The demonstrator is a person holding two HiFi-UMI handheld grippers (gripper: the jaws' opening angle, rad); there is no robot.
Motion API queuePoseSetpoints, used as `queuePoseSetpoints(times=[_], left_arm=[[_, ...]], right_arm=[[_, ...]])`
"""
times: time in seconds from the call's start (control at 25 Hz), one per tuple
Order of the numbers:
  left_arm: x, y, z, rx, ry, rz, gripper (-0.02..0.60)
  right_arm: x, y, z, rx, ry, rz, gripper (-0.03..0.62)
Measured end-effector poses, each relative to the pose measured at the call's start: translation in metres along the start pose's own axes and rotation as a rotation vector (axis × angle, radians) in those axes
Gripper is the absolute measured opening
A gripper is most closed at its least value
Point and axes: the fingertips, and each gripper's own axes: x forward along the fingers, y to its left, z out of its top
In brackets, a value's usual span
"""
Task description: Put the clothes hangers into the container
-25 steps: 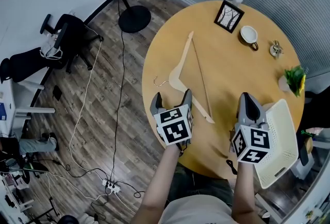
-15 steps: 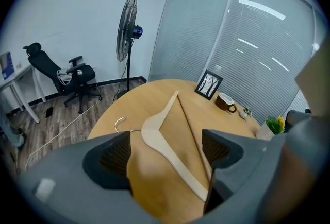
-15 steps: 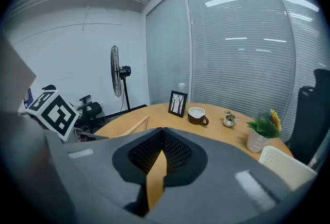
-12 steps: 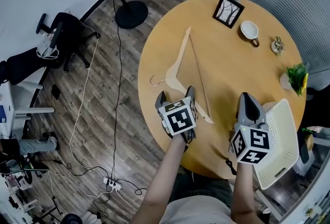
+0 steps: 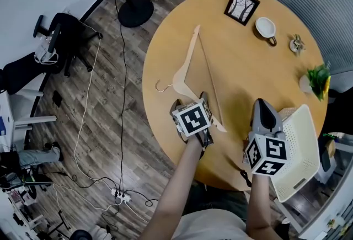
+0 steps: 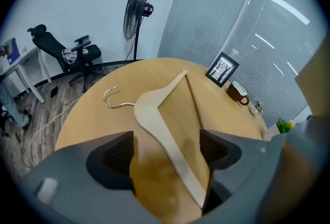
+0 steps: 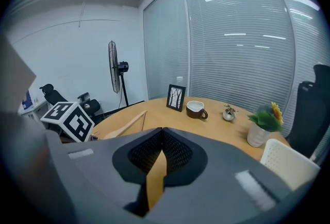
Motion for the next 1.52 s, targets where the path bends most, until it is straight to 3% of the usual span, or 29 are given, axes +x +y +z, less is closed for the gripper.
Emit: queuePoseSetpoints(times=[0.76,1.0,1.52], left_arm=[[0.024,-0.003,-0.013,0.081,0.073,0.089,0.374],[0.024,0.006,-0.013,0.100,0.075,0.168,0.285],[0.018,0.020,-0.011,0.097,0.037,0.156,0.169]], right_arm=[[0.005,-0.004,-0.002,0.012,0.018,-0.010,0.025],[0.008,-0.003,-0.001,0.015,0.019,-0.004,0.025],[0.011,0.006,0.007,0.029,0.006,0.028,0.025]])
